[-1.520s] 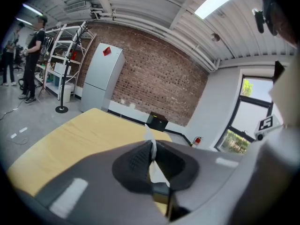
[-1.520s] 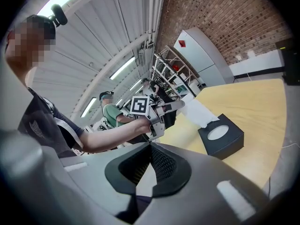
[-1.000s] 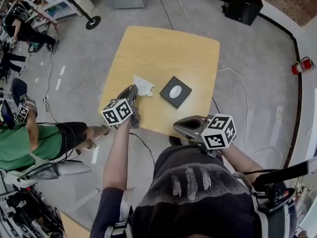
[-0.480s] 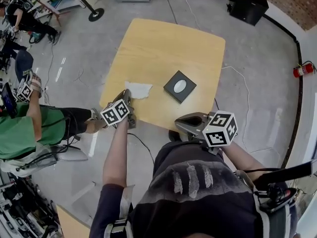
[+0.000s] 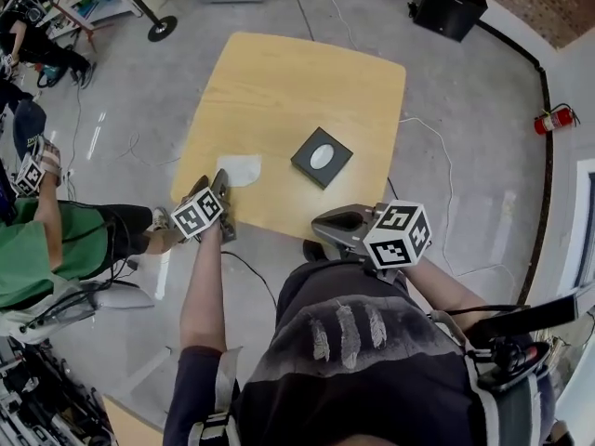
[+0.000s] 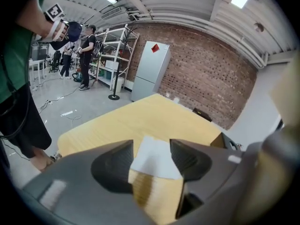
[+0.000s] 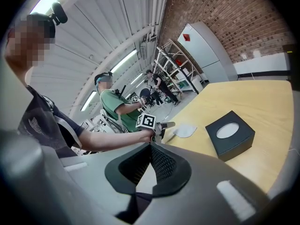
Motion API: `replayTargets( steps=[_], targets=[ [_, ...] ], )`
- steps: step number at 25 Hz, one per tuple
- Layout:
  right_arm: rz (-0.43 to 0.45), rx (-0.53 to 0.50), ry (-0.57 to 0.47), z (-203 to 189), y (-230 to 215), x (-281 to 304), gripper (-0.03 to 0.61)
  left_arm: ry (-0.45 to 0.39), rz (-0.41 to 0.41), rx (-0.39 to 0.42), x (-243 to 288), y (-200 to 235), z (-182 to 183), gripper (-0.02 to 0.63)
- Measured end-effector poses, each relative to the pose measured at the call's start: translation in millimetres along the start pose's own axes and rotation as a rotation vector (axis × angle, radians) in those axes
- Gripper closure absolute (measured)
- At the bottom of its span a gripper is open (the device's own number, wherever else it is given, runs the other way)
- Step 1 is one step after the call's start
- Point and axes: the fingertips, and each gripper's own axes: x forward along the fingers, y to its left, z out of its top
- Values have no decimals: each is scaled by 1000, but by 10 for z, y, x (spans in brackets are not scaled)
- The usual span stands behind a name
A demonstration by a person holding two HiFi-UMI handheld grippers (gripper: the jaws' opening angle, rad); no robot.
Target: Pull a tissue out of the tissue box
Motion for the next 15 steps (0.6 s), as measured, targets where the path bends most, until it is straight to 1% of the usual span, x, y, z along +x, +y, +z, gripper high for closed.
replayTargets(
  steps=[6, 9, 11, 15],
  targets=[
    [29, -23, 34, -1, 118, 234, 584, -40, -3, -41, -201, 179, 17, 376],
    [23, -24, 45, -4, 188, 305, 584, -51, -50, -50, -237, 115, 68, 381],
    [20, -21, 44, -3, 241, 323, 584, -58, -83, -54, -282, 48, 105, 404],
    [38, -15, 40, 3, 296, 357, 584, -98, -105, -34, -430, -21, 215, 420]
  ],
)
